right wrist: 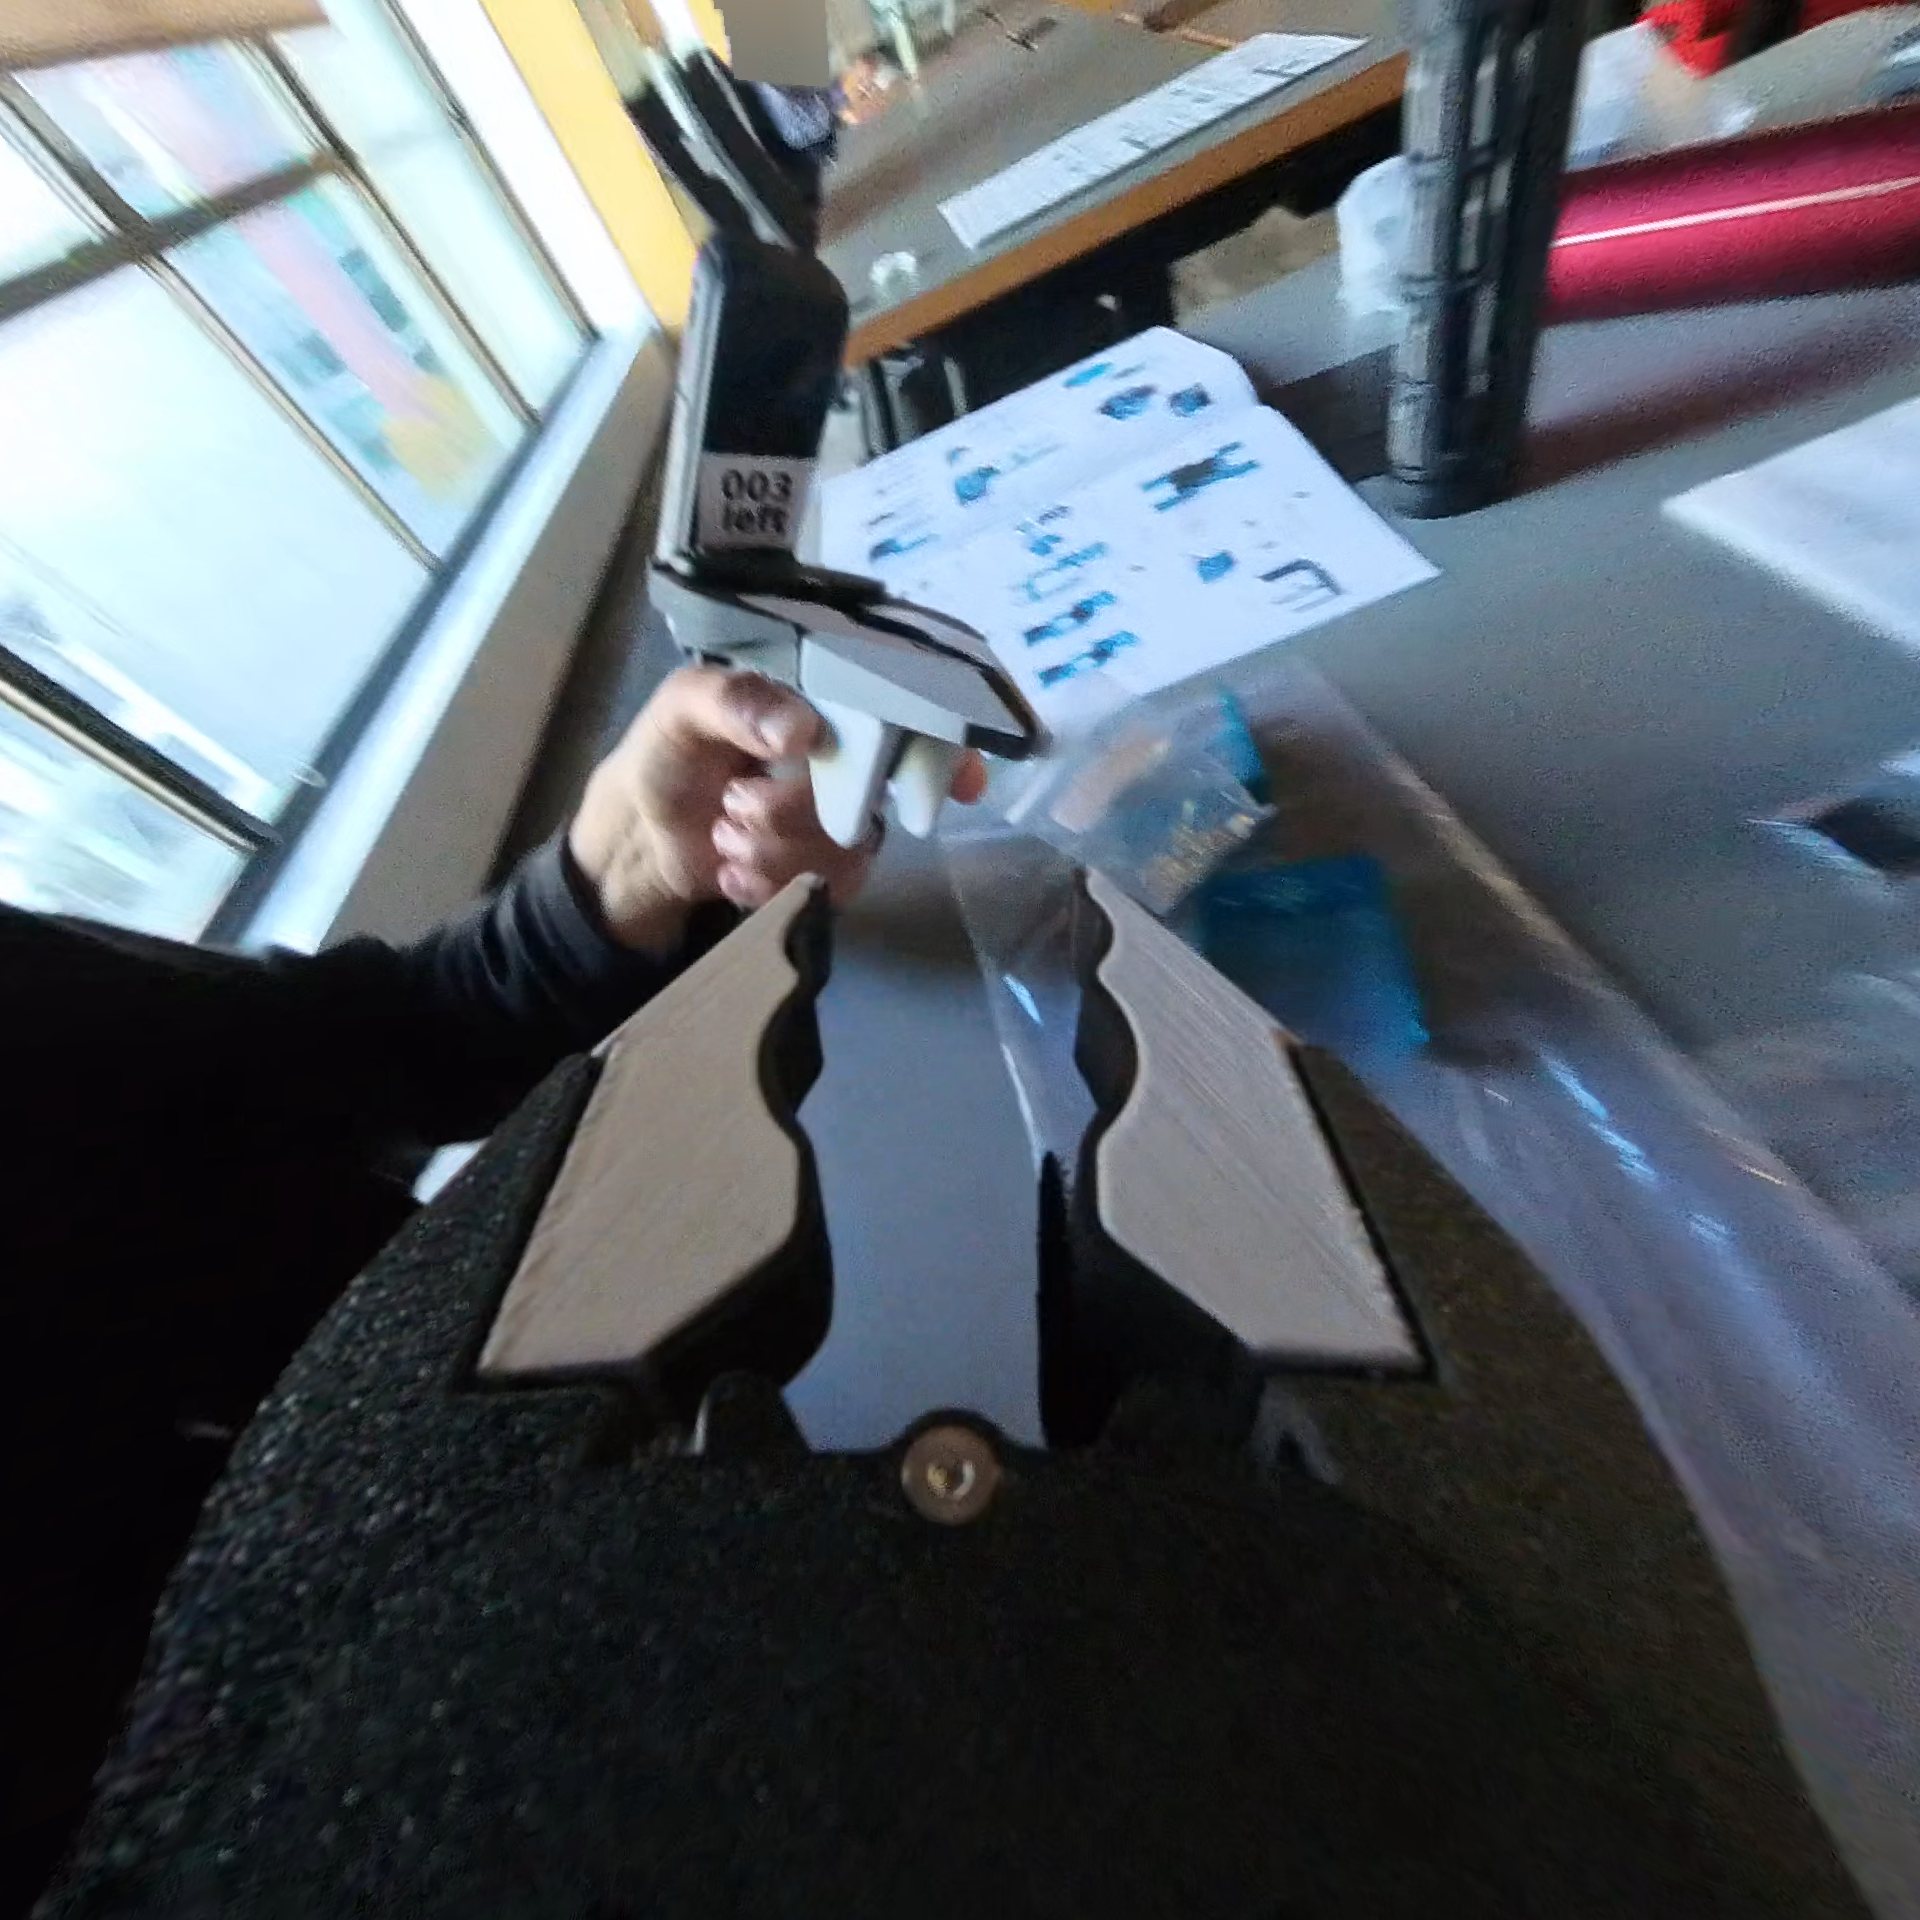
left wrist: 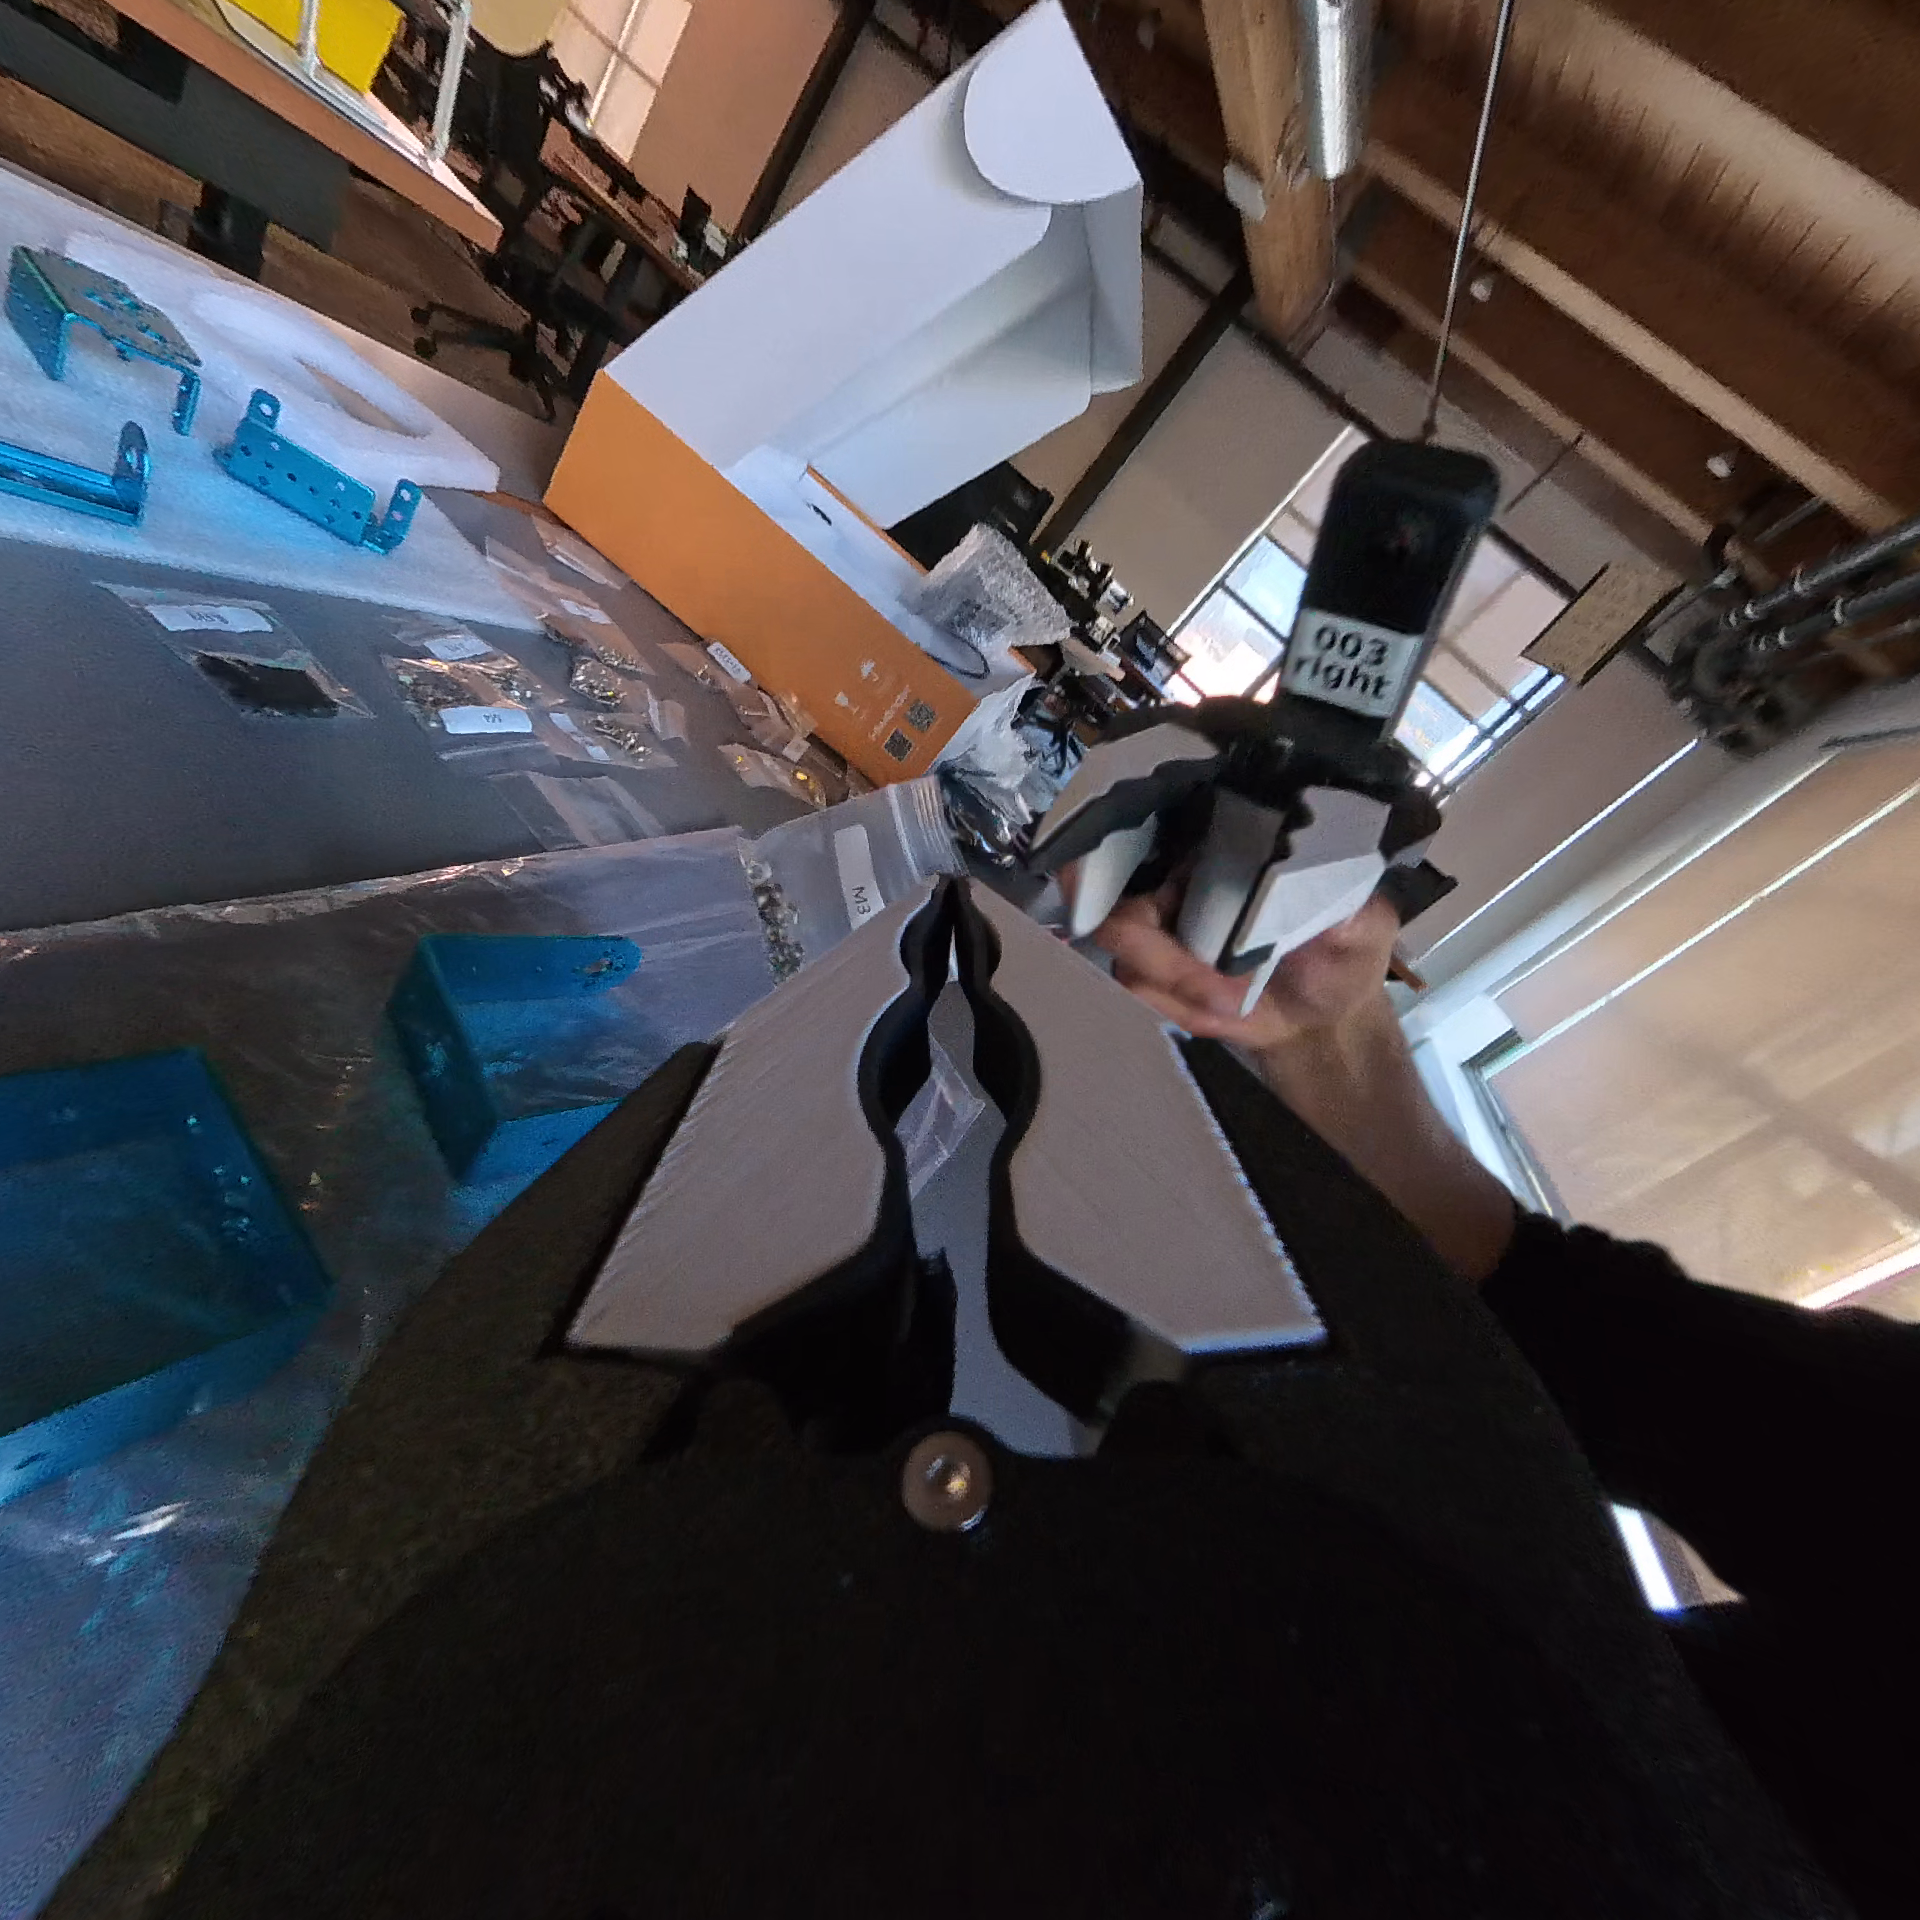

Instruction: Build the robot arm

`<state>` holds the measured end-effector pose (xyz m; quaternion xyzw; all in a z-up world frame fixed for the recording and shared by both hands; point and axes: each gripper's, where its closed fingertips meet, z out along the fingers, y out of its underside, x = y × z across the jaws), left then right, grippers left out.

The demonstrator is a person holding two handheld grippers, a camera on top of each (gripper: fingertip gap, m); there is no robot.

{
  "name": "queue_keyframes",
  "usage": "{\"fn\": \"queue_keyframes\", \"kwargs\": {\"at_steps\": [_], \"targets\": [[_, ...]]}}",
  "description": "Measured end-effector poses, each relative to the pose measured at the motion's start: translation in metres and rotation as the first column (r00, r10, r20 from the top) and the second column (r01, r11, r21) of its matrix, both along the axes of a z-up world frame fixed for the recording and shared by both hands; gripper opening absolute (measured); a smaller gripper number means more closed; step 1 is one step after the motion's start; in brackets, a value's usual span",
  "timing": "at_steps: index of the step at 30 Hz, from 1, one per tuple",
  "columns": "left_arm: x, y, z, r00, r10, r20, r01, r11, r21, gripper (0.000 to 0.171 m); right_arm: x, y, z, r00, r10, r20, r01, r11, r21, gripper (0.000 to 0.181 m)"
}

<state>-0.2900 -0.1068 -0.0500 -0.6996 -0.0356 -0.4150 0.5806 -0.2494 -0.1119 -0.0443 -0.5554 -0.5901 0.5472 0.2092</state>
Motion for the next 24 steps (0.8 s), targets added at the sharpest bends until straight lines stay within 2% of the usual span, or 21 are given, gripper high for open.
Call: {"fn": "queue_keyframes", "kwargs": {"at_steps": [2, 4, 6, 14, 17, 22, 24], "targets": [[0.001, -0.001, 0.000, 1.000, 0.012, 0.018, -0.012, 1.000, 0.006, 0.000, -0.020, -0.007, -0.003, 0.999, -0.020, -0.048, 0.019, 0.999, -0.029, 0.036], [-0.001, -0.002, 0.000, 0.999, 0.037, 0.017, -0.037, 0.999, 0.014, 0.000, -0.034, -0.004, -0.014, 0.997, -0.059, -0.040, 0.060, 0.998, 0.022, 0.031], [0.000, -0.003, 0.001, 0.999, 0.047, 0.009, -0.048, 0.999, 0.027, 0.000, -0.039, -0.008, -0.018, 0.999, -0.031, -0.030, 0.030, 0.999, -0.023, 0.023], [0.005, -0.007, 0.001, 0.999, 0.037, 0.001, -0.037, 0.998, 0.056, 0.000, -0.037, -0.014, -0.013, 0.992, 0.080, -0.094, -0.098, 0.973, -0.207, 0.017], [0.009, -0.009, 0.005, 0.999, 0.026, -0.022, -0.024, 0.997, 0.073, 0.000, -0.034, -0.013, -0.008, 0.987, 0.098, -0.129, -0.128, 0.960, -0.249, 0.000], [0.010, -0.009, 0.003, 0.999, 0.030, -0.046, -0.026, 0.996, 0.081, 0.000, -0.033, -0.011, -0.008, 0.986, 0.099, -0.131, -0.132, 0.952, -0.275, 0.000], [0.011, -0.010, 0.005, 0.999, 0.024, -0.042, -0.020, 0.996, 0.090, 0.000, -0.033, -0.013, -0.010, 0.986, 0.115, -0.118, -0.146, 0.942, -0.301, 0.015]]}}
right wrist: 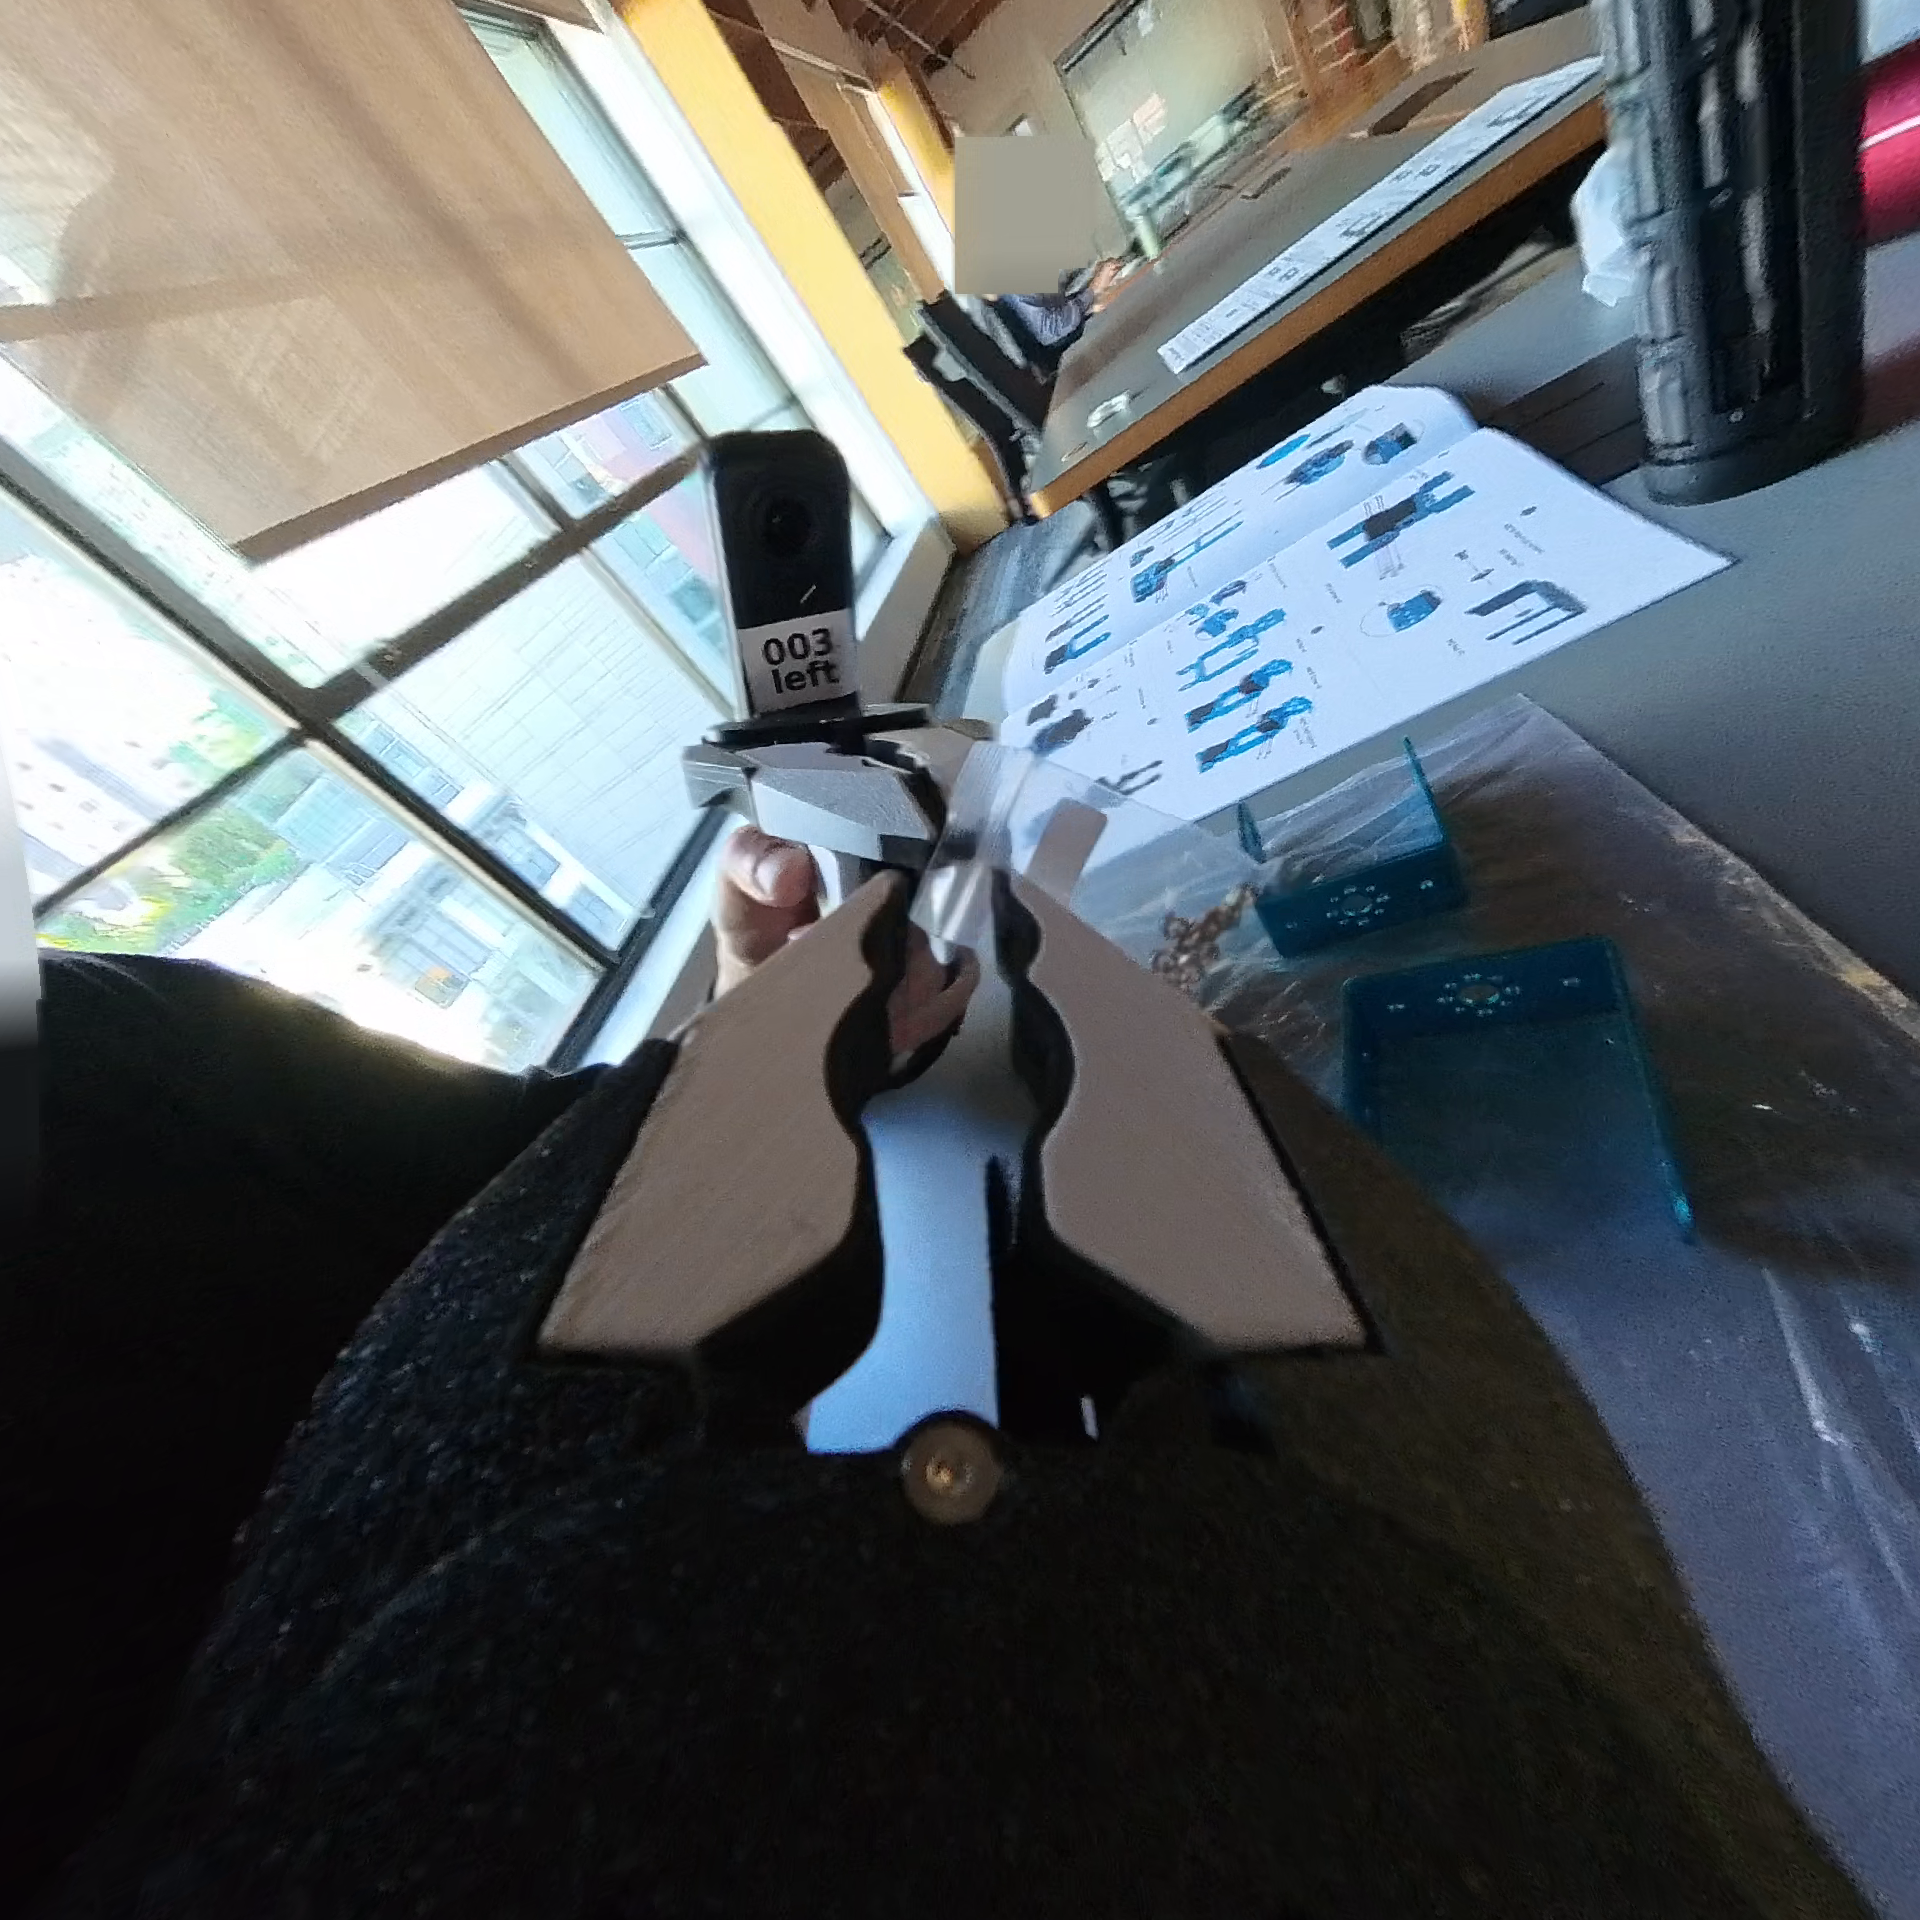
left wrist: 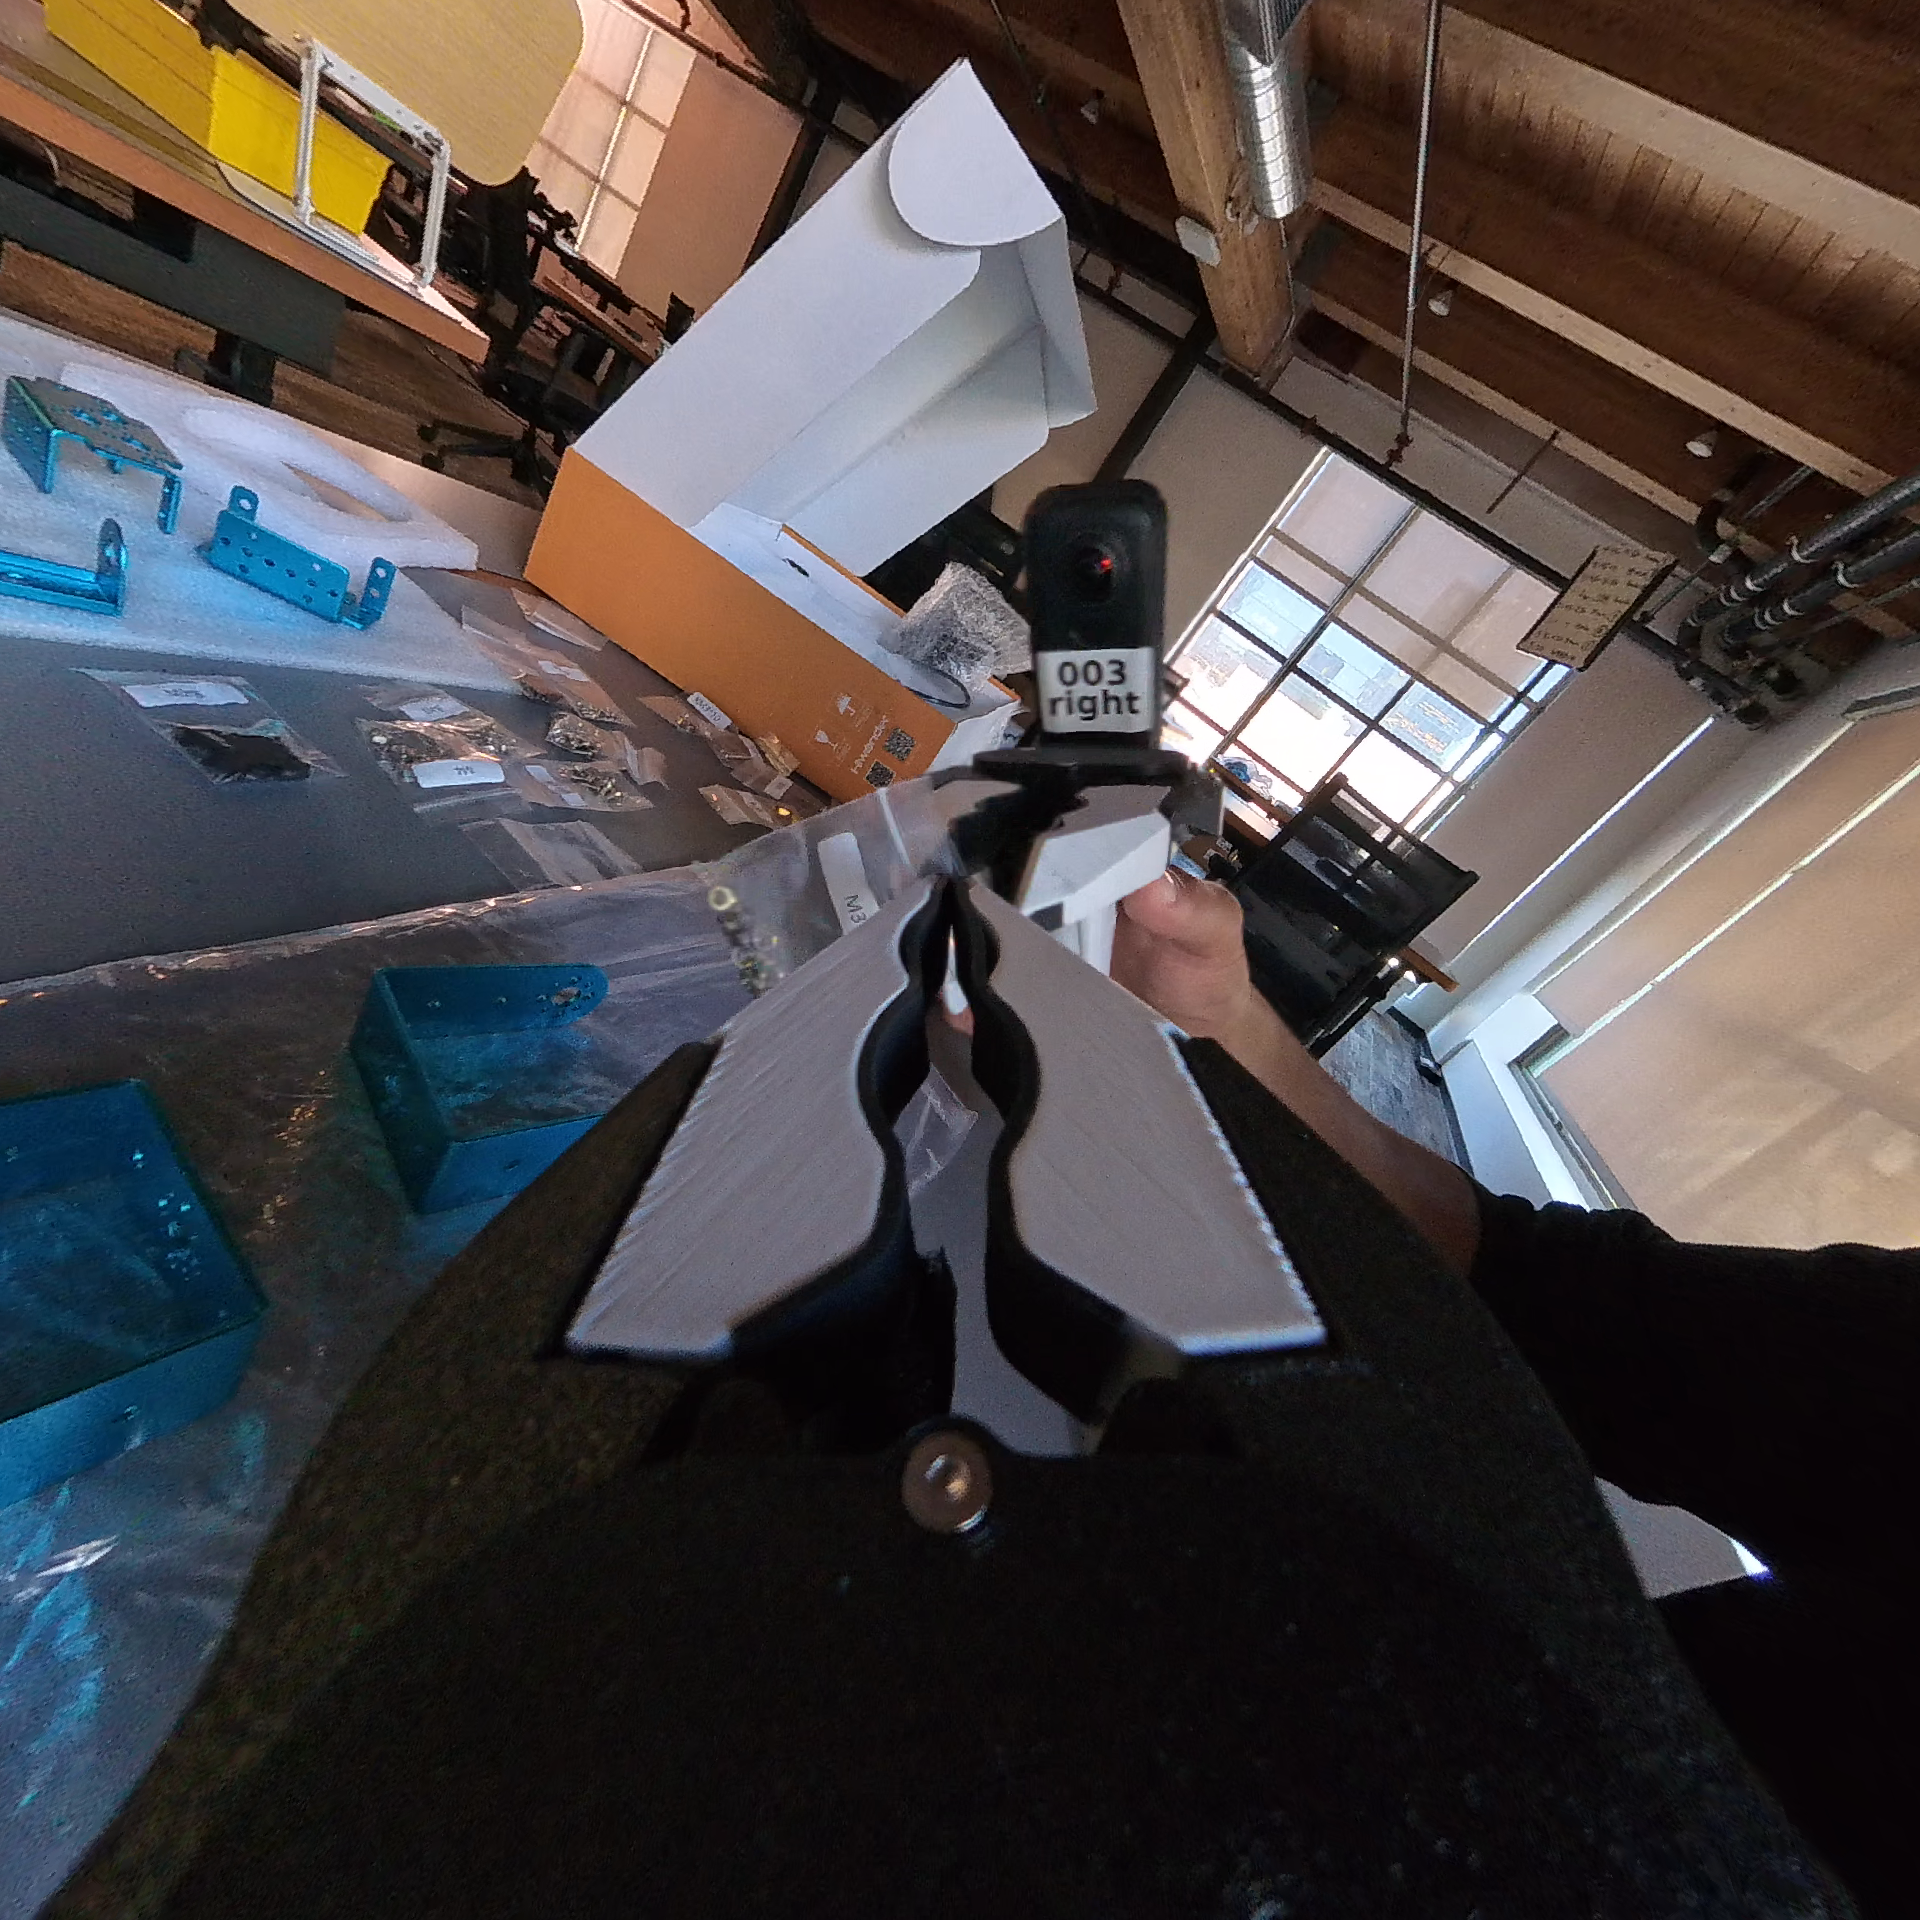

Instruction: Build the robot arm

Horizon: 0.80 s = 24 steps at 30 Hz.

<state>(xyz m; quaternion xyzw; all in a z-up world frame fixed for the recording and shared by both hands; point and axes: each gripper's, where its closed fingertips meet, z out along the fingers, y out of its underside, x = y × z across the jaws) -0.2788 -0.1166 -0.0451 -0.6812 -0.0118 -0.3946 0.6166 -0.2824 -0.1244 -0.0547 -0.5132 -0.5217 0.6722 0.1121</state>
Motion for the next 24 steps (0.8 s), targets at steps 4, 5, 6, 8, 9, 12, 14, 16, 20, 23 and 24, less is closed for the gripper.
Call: {"fn": "queue_keyframes", "kwargs": {"at_steps": [4, 5, 6, 8, 9, 12, 14, 16, 20, 23, 24], "targets": [[0.004, -0.002, 0.004, 1.000, -0.007, -0.013, 0.007, 1.000, 0.017, 0.000, 0.003, -0.009, 0.006, 0.997, 0.075, -0.031, -0.077, 0.992, -0.096, 0.018], [0.003, -0.002, 0.005, 1.000, -0.001, -0.004, 0.001, 1.000, 0.016, 0.000, 0.003, -0.011, 0.006, 0.996, 0.081, -0.037, -0.084, 0.993, -0.088, 0.020], [0.004, -0.002, 0.006, 1.000, -0.001, 0.004, 0.001, 1.000, 0.017, 0.000, 0.004, -0.012, 0.006, 0.995, 0.088, -0.040, -0.090, 0.993, -0.075, 0.021], [0.007, -0.005, 0.008, 1.000, -0.022, 0.019, 0.022, 0.999, 0.025, 0.000, 0.005, -0.012, 0.007, 0.995, 0.084, -0.051, -0.087, 0.995, -0.045, 0.011], [0.008, -0.005, 0.008, 1.000, -0.023, 0.011, 0.023, 0.999, 0.025, 0.000, 0.006, -0.012, 0.007, 0.995, 0.091, -0.046, -0.094, 0.994, -0.054, 0.011], [0.009, -0.005, 0.008, 1.000, -0.018, -0.010, 0.018, 0.999, 0.027, 0.000, 0.008, -0.010, 0.009, 0.993, 0.106, -0.054, -0.111, 0.988, -0.104, 0.012], [0.010, -0.005, 0.006, 1.000, -0.011, -0.029, 0.011, 1.000, 0.024, 0.000, 0.009, -0.010, 0.009, 0.991, 0.120, -0.054, -0.126, 0.984, -0.122, 0.015], [0.011, -0.006, 0.006, 0.999, -0.016, -0.040, 0.017, 1.000, 0.024, 0.000, 0.011, -0.009, 0.009, 0.990, 0.126, -0.057, -0.133, 0.981, -0.143, 0.013], [0.009, -0.004, 0.002, 0.997, 0.005, -0.083, -0.004, 1.000, 0.009, 0.000, 0.009, -0.005, 0.005, 0.992, 0.117, -0.043, -0.123, 0.978, -0.169, 0.005], [0.004, -0.003, -0.002, 0.991, 0.037, -0.129, -0.038, 0.999, -0.008, 0.000, 0.006, 0.003, 0.002, 0.997, 0.073, -0.031, -0.077, 0.984, -0.161, 0.000], [0.004, -0.001, -0.005, 0.988, 0.045, -0.150, -0.049, 0.999, -0.019, 0.000, 0.005, 0.002, -0.001, 0.997, 0.074, -0.022, -0.076, 0.988, -0.132, 0.000]]}}
